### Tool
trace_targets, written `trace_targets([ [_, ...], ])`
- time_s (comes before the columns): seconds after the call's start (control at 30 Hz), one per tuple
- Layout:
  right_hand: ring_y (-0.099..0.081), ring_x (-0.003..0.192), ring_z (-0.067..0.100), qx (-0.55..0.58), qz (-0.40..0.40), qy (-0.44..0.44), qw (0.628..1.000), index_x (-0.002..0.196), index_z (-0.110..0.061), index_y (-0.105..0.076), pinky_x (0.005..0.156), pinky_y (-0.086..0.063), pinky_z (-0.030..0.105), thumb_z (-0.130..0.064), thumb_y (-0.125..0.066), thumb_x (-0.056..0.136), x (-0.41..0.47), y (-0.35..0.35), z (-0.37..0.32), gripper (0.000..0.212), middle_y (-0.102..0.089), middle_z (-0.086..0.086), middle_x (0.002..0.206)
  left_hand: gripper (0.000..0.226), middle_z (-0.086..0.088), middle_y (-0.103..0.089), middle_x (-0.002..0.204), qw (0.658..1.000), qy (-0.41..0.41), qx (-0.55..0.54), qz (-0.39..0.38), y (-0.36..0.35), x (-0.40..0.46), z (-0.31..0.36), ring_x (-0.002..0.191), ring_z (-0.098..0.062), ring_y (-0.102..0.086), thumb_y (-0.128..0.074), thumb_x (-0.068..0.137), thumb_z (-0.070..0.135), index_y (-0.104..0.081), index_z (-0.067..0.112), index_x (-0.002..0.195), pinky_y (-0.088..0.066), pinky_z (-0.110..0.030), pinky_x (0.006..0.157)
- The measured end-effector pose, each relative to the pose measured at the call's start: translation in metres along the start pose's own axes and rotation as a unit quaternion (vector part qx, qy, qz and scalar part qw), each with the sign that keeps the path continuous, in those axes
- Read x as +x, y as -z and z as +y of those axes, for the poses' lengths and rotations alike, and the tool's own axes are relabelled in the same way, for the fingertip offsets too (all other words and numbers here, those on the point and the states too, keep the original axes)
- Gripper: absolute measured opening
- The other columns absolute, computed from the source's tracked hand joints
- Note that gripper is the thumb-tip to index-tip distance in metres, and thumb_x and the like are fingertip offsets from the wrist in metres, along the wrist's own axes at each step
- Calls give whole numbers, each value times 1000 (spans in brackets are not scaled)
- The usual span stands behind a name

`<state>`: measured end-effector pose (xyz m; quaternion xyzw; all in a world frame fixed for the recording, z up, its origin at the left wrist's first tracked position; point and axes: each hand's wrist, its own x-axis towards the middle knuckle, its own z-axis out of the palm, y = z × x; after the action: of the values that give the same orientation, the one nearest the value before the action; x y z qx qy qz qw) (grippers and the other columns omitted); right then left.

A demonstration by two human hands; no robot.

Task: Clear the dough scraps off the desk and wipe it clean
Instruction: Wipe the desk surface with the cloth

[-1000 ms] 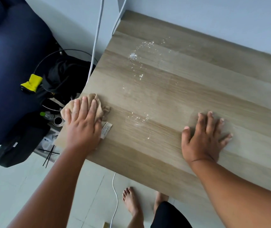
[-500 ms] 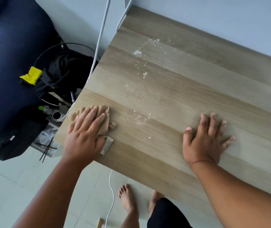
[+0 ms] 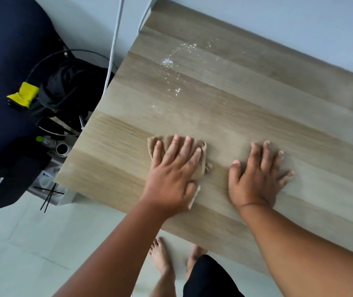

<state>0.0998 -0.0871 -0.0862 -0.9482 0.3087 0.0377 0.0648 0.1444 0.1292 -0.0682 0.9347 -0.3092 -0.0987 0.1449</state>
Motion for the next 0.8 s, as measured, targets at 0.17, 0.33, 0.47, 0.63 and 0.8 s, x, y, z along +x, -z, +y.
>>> trace_targets([
  [0.17,-6,158,37,1,3,2,1000,158,-23,-32,118,-5,75,-54,-33,90,-1,-1,2,74,-14,2,172,81,-3,-17,172,998,-10,56,12,3,-50,-38,160,-28,-8,-48,89,51,-26,25,163,-15,-64,124],
  [0.33,-6,158,39,7,11,3,1000,157,-23,-35,118,-5,75,-55,-33,90,0,-3,1,74,-16,2,172,84,-7,-16,172,989,136,46,24,14,-32,-52,160,-32,-5,-38,82,46,-30,21,162,-7,-63,126],
  [0.47,-7,158,38,7,16,1,1000,157,-23,-36,118,-5,76,-55,-35,89,1,-5,3,74,-17,2,171,85,-7,-11,173,983,179,31,7,11,6,-21,160,-32,1,-28,82,48,-25,22,163,1,-64,125],
  [0.63,-6,158,37,9,12,1,1000,156,-24,-35,118,-5,76,-55,-34,88,2,-5,3,74,-17,1,172,82,-8,-14,172,997,69,24,-11,-9,4,31,160,-34,-2,-41,85,56,-31,26,161,-10,-66,122],
  [0.8,-8,158,38,10,15,5,1000,156,-23,-35,118,-5,77,-55,-34,91,1,-6,4,72,-17,2,171,76,-1,-20,172,998,2,65,11,-19,-51,9,160,-29,-11,-49,93,59,-31,31,161,-19,-64,122],
])
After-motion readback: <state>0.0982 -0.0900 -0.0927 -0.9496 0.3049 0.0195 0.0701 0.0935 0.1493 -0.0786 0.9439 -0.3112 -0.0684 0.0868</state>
